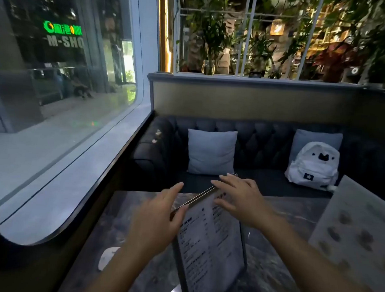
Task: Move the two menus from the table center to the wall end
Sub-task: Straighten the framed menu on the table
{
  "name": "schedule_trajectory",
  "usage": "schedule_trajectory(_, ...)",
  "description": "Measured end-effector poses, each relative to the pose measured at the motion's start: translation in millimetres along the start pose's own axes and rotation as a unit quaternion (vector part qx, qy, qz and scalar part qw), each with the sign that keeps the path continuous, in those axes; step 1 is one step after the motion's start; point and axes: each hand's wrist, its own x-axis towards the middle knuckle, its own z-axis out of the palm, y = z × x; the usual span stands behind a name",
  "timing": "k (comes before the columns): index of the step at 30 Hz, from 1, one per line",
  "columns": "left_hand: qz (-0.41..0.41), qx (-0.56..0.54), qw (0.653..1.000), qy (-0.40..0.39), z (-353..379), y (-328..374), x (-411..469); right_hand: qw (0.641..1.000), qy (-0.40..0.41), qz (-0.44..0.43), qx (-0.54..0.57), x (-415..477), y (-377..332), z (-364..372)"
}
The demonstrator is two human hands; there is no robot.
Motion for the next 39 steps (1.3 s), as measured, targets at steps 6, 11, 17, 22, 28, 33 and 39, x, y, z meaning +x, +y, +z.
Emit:
schedule_trajectory(6,0.003,-0.009,1.0,-0.005,3.3,2.0,-4.4,0.999,0.045,0.021,0.02,4.5,-1.6,0.2)
schedule_trajectory(11,-0.006,-0.005,1.0,-0.014,4.7,3.6,-3.1,0.997,0.043,0.045,0.053,9.9,-2.7,-4.0)
schedule_trajectory(17,-0.011,0.03,0.999,-0.019,2.0,6.9,-0.2,0.994,0.058,0.054,0.072,10.9,-5.2,-5.4)
schedule_trajectory(22,-0.027,0.033,0.999,-0.017,0.3,5.5,7.1,0.993,0.079,0.064,0.059,8.6,-7.1,-7.6)
schedule_trajectory(28,-0.029,0.05,0.998,0.01,7.3,-2.2,21.9,0.992,0.106,0.074,-0.007,2.0,-5.9,-12.4)
schedule_trajectory(33,-0.043,0.056,0.997,0.008,18.5,-2.0,38.4,0.987,0.117,0.091,-0.063,-6.9,-3.4,-18.4)
schedule_trajectory(39,-0.054,0.016,0.998,-0.018,28.2,5.6,55.8,0.985,0.095,0.135,-0.058,-18.0,4.8,-25.8)
